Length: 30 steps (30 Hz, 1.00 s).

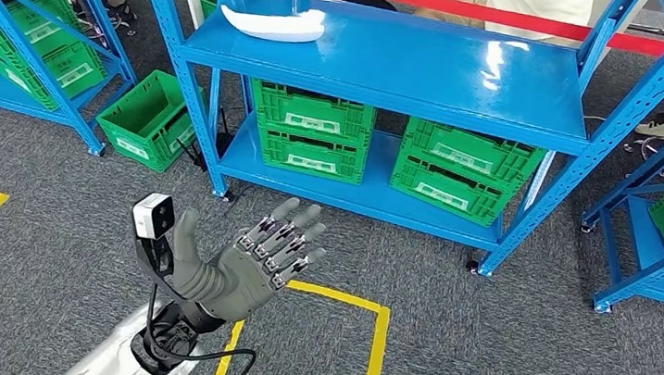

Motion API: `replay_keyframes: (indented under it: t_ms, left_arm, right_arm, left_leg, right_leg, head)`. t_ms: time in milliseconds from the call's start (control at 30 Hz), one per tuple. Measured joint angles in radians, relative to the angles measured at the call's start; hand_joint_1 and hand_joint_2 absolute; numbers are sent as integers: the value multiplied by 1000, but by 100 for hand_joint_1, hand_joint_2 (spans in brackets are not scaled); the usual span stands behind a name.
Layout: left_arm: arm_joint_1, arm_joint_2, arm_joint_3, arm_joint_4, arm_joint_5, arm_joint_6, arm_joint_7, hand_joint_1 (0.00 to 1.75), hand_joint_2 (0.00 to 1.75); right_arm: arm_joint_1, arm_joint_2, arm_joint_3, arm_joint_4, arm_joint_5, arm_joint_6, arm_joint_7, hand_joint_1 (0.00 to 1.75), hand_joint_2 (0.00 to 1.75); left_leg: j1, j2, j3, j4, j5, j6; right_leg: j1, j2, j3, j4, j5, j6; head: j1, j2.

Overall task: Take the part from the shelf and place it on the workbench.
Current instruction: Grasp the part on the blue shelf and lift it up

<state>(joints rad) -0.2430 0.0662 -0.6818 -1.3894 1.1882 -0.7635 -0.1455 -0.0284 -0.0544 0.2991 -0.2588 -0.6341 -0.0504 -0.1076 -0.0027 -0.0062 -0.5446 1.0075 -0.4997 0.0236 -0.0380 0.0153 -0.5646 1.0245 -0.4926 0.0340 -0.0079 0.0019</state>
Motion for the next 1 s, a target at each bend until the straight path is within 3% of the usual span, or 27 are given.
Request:
replay_keyframes:
  t_ms: [300,400,500,567,633,667,700,733,800,833,867,1000]
  left_arm:
    - [-19,28,-86,-113,-5,-34,-18,0,0]
    - [-29,34,-102,-122,-25,-23,-26,0,0]
    - [-38,36,-114,-139,-38,35,-47,0,0]
    - [-41,36,-118,-149,-38,72,-59,0,0]
    - [-38,39,-121,-154,-39,84,-72,0,0]
    - [-36,40,-122,-156,-39,85,-79,0,0]
    - [-33,42,-124,-156,-38,84,-87,0,0]
    - [-31,43,-126,-157,-36,84,-92,0,0]
    - [-30,47,-128,-158,-34,84,-100,0,0]
    - [-30,48,-129,-160,-33,84,-102,0,0]
    - [-30,50,-130,-162,-33,84,-103,0,0]
    - [-28,56,-134,-170,-30,83,-105,0,0]
  right_arm:
    - [3,19,0,3,-13,17,-3,0,175]
    - [4,24,0,5,-24,18,-3,0,175]
    - [6,28,0,9,-32,18,-2,0,175]
    - [9,28,0,12,-33,18,-2,0,175]
    - [14,28,1,17,-26,20,-2,0,175]
    - [18,27,2,19,-23,22,-1,0,175]
    - [23,25,3,22,-19,24,0,0,175]
    - [26,23,5,24,-17,27,2,0,175]
    - [29,18,8,27,-15,30,4,0,175]
    - [29,18,10,28,-15,32,4,0,175]
    - [29,17,12,29,-15,34,5,0,175]
    - [33,17,18,32,-15,37,6,0,175]
  left_leg:
    - [-2,-1,-2,6,-2,3]
    - [-4,-1,-4,10,-4,9]
    - [0,2,10,-18,11,25]
    - [6,6,25,-43,26,37]
    - [5,8,25,-46,29,40]
    - [5,7,25,-46,28,39]
    - [6,6,26,-45,26,37]
    - [8,5,28,-43,24,33]
    - [11,2,27,-29,11,19]
    - [10,1,23,-17,2,10]
    - [9,1,19,-6,-6,3]
    - [15,2,9,13,-23,-11]
  right_leg:
    - [-6,0,0,-2,2,3]
    - [-9,0,0,-4,4,8]
    - [-4,-2,-3,-1,2,13]
    - [2,-6,-39,70,-32,5]
    - [3,-7,-108,202,-78,-3]
    - [3,-7,-136,251,-88,-1]
    - [1,-7,-148,265,-83,7]
    - [-2,-8,-141,237,-62,18]
    - [-9,-15,-88,106,0,40]
    - [-11,-16,-66,53,21,41]
    - [-11,-17,-53,23,31,36]
    - [-7,-11,-52,19,30,4]
  head:
    - [0,0]
    - [0,0]
    - [1,0]
    - [3,0]
    - [3,0]
    - [4,0]
    - [4,0]
    - [4,0]
    - [4,0]
    - [5,0]
    - [4,0]
    - [2,0]
